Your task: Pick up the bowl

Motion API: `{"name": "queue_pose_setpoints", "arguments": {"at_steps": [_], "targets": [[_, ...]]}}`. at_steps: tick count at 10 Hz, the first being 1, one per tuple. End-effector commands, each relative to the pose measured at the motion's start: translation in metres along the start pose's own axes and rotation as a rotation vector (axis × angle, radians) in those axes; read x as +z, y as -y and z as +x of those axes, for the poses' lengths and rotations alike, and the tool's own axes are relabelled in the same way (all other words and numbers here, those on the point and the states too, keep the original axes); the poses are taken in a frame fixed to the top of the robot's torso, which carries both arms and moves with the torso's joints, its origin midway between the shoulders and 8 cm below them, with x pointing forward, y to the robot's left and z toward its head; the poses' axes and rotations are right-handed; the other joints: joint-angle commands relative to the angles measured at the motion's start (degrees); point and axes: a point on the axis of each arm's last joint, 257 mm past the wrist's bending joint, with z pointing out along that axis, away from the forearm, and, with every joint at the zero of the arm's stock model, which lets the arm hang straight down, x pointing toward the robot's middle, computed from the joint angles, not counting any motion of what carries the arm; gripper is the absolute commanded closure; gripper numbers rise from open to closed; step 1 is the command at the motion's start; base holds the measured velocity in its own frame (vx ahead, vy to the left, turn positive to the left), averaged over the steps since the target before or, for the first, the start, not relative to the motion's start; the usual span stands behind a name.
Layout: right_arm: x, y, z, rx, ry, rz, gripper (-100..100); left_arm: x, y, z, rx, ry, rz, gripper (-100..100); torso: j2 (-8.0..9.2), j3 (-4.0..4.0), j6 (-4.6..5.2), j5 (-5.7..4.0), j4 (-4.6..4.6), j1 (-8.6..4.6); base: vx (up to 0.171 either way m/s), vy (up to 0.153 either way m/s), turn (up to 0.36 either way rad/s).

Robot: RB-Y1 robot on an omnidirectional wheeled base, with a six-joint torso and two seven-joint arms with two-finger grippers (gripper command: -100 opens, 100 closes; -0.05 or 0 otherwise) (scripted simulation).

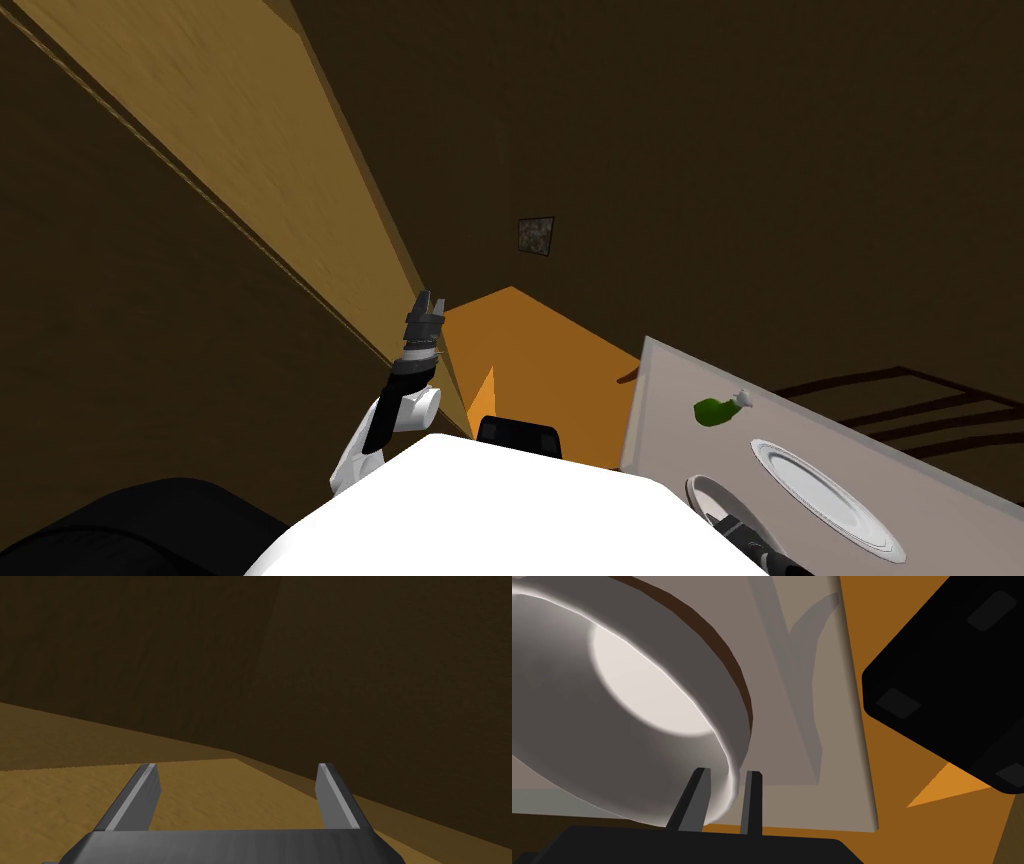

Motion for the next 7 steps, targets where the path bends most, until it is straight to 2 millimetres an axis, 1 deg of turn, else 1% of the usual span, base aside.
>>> {"name": "queue_pose_setpoints", "arguments": {"at_steps": [1, 2, 3, 5, 6, 7], "targets": [[0.000, 0.000, 0.000, 0.000, 0.000, 0.000, 0, 0.000, 0.000, 0.000, 0.000, 0.000, 0.000, 0, 0.00, 0.00, 0.00, 0.00, 0.00, 0.00, 0.000, 0.000, 0.000], [-0.007, 0.013, -0.004, -0.014, 0.006, 0.002, 100, 0.000, 0.000, 0.000, 0.000, 0.000, 0.000, 0, 0.00, 0.00, 0.00, 0.00, 0.00, 0.00, -0.015, 0.043, -0.079], [-0.009, 0.017, -0.005, -0.017, 0.007, 0.003, 100, 0.000, 0.000, 0.000, 0.000, 0.000, 0.000, 0, 0.05, 0.03, 0.03, 0.06, 0.00, 0.13, -0.031, 0.069, -0.074], [-0.018, 0.030, -0.008, -0.029, 0.013, 0.004, 100, 0.000, 0.000, 0.000, 0.000, 0.000, 0.000, 0, 0.12, 0.07, -0.01, 0.11, 0.03, 0.32, -0.027, 0.073, -0.045], [-0.015, 0.027, -0.007, -0.026, 0.010, 0.004, 100, 0.000, 0.000, 0.000, 0.000, 0.000, 0.000, 0, 0.12, 0.07, -0.02, 0.13, 0.03, 0.35, -0.011, 0.030, -0.013], [-0.016, 0.028, -0.008, -0.025, 0.011, 0.003, 0, 0.000, 0.000, 0.000, 0.000, 0.000, 0.000, 0, 0.07, 0.05, -0.03, 0.09, 0.02, 0.23, -0.003, 0.006, -0.001]]}}
